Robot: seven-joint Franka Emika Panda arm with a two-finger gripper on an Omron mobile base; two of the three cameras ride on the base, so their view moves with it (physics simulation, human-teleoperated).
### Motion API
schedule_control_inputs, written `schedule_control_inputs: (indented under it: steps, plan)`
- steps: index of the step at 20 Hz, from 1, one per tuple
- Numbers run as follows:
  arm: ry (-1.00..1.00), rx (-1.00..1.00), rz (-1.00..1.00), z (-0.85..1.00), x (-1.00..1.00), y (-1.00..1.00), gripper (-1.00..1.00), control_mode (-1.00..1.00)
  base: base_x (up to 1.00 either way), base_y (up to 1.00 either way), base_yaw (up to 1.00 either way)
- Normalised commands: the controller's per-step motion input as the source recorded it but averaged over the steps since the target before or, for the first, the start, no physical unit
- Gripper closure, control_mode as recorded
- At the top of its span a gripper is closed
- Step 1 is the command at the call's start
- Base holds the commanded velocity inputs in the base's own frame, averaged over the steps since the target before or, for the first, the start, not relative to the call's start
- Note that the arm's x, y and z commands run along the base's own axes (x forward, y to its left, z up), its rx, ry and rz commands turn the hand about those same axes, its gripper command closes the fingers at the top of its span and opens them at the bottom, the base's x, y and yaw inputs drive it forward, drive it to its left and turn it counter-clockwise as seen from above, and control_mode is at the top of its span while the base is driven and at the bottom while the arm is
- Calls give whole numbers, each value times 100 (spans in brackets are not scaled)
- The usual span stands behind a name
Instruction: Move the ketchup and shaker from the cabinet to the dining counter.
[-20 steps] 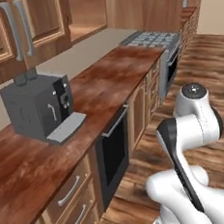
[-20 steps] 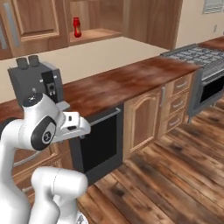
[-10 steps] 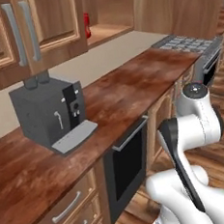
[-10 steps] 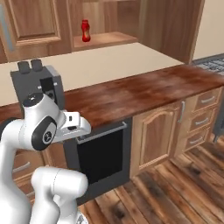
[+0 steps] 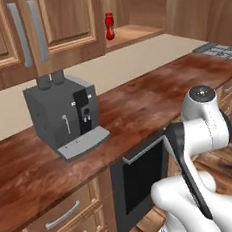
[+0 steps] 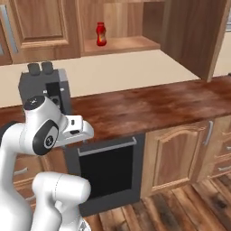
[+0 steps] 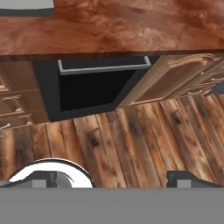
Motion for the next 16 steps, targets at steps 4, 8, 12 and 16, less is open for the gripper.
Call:
schedule_control_inputs:
  steps: [4, 8, 12, 16]
  plan:
    - [0, 0, 0, 0, 0, 0, -100, 100, 22, -38, 44]
    - [0, 0, 0, 0, 0, 0, -100, 100, 22, -43, 38]
    - [0, 0, 0, 0, 0, 0, -100, 100, 19, -45, 34]
    - [0, 0, 0, 0, 0, 0, -100, 100, 10, -52, 28]
